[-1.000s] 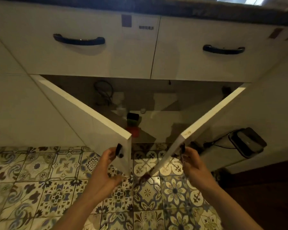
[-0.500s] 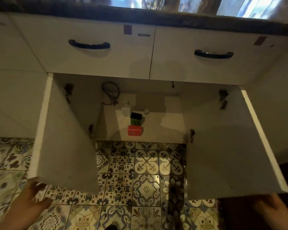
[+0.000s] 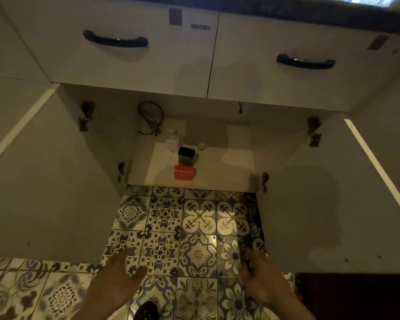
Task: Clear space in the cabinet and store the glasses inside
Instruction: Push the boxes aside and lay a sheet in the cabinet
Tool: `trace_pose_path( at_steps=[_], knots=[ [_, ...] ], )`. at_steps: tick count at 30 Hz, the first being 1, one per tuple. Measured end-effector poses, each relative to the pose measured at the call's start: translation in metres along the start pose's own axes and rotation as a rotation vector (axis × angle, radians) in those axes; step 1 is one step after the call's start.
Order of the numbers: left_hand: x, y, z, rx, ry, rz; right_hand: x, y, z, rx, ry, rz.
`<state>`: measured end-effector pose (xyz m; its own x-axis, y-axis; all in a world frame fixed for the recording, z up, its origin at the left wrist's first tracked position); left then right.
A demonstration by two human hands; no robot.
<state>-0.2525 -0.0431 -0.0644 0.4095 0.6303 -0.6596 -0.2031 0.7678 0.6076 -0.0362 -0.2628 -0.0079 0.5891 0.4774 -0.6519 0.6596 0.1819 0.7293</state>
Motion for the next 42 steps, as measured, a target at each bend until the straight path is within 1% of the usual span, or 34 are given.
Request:
trace_pose_path(
  at_steps=[2,3,5,7,9,13,18,22,24,29,33,36,39,42],
  knots=[
    [0.009,-0.015,0.061,0.111,-0.204,-0.030,0.017,-0.003,-0.006,-0.072,0.019,0.038],
    [0.012,-0.019,0.089,0.149,-0.301,-0.016,0.030,0.000,-0.019,-0.113,0.044,0.058],
    [0.020,-0.014,0.146,0.233,-0.503,0.050,0.051,0.024,-0.052,-0.194,0.131,0.159],
    [0.034,-0.001,0.183,0.275,-0.615,0.105,0.067,0.057,-0.079,-0.263,0.190,0.293],
    [0.049,0.016,0.204,0.267,-0.665,0.135,0.081,0.083,-0.091,-0.289,0.180,0.373],
    [0.076,0.044,0.215,0.245,-0.713,0.211,0.101,0.104,-0.104,-0.286,0.172,0.433],
    [0.126,0.044,0.195,0.309,-0.695,0.151,0.149,0.083,-0.113,-0.274,0.132,0.331],
    [0.169,0.041,0.178,0.288,-0.655,0.109,0.187,0.073,-0.124,-0.249,0.139,0.338],
    [0.191,0.036,0.172,0.300,-0.648,0.097,0.209,0.063,-0.126,-0.244,0.143,0.311],
    [0.249,0.011,0.167,0.326,-0.590,0.068,0.270,0.051,-0.115,-0.260,0.152,0.279],
    [0.311,-0.016,0.177,0.350,-0.593,0.088,0.350,0.049,-0.100,-0.246,0.163,0.263],
    [0.376,-0.036,0.184,0.363,-0.572,0.082,0.421,0.042,-0.091,-0.235,0.238,0.263],
    [0.443,-0.061,0.190,0.347,-0.589,0.082,0.484,0.038,-0.084,-0.304,0.297,0.389],
    [0.503,-0.088,0.192,0.367,-0.629,0.092,0.542,0.024,-0.087,-0.340,0.323,0.436]
  ],
)
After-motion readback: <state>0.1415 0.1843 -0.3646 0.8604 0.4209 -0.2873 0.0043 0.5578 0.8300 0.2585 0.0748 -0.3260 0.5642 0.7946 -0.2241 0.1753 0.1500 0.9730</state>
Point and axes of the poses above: each hand's wrist, its own x-axis towards the middle knuckle, its own y-axis out of the back of the hand, z = x × y, the point moved 9 cm from there along x, towards the middle knuckle, and after that the axes turned 13 degrees about -x, right-handed, at the moved point
